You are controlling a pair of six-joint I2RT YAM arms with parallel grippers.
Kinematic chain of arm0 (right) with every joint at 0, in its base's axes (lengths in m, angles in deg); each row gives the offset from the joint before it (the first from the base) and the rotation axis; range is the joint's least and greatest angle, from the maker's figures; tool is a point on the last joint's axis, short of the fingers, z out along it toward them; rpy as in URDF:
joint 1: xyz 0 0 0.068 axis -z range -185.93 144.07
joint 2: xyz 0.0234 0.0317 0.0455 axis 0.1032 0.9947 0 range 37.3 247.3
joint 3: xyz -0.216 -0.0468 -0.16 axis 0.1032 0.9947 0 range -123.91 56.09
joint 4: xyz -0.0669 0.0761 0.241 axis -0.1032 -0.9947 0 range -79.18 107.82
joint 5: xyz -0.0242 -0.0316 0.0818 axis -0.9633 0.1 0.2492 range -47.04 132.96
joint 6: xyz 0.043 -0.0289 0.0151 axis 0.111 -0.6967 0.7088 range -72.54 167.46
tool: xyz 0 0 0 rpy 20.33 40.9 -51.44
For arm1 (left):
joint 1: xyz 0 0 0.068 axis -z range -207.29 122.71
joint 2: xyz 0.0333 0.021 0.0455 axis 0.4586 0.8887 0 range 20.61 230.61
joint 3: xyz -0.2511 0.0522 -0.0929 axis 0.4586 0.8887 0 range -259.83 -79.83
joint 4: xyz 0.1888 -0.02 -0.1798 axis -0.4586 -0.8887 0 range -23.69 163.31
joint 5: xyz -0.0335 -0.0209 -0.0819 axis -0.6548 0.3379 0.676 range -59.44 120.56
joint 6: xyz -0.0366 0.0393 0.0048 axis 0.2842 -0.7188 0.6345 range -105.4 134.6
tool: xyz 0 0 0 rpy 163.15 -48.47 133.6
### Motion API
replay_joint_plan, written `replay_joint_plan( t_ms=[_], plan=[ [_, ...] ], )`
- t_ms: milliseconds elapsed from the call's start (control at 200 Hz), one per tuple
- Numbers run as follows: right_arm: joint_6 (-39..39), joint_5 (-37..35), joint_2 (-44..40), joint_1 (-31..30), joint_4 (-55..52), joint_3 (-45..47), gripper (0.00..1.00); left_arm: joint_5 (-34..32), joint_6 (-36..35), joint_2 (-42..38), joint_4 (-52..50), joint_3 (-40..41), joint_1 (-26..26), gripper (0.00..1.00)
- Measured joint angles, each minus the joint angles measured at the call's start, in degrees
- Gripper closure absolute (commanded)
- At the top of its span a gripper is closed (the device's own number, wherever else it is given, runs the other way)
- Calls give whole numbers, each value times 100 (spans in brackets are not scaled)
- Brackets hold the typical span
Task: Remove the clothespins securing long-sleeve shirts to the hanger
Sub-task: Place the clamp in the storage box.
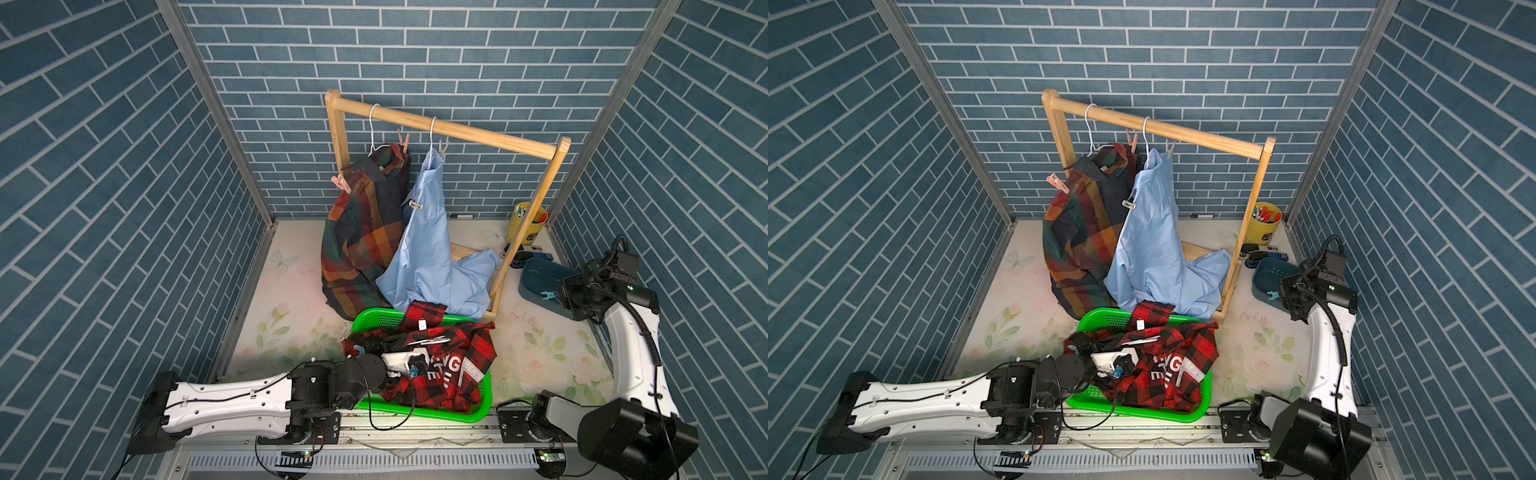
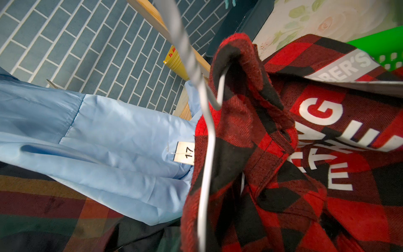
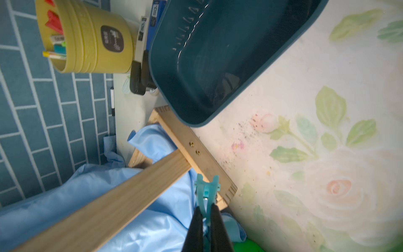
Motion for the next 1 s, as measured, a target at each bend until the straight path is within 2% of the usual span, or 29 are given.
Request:
replay_joint_plan(
  t_ms=[220, 425, 705, 995],
  plan=[
    [-50, -48, 1676, 149, 1078, -195, 100, 74, 26, -4, -46, -2, 0, 100],
    [-52, -50, 2983, 149, 1663, -970, 100, 103, 42, -26, -87, -2, 0, 100],
    [-52, 7, 3985, 76, 1989, -1585, 100, 184, 42, -9, -122, -33, 0, 100],
    [-50, 175, 4367, -37, 2092, -1779, 100, 201, 42, -7, -122, -35, 0, 100]
  ],
)
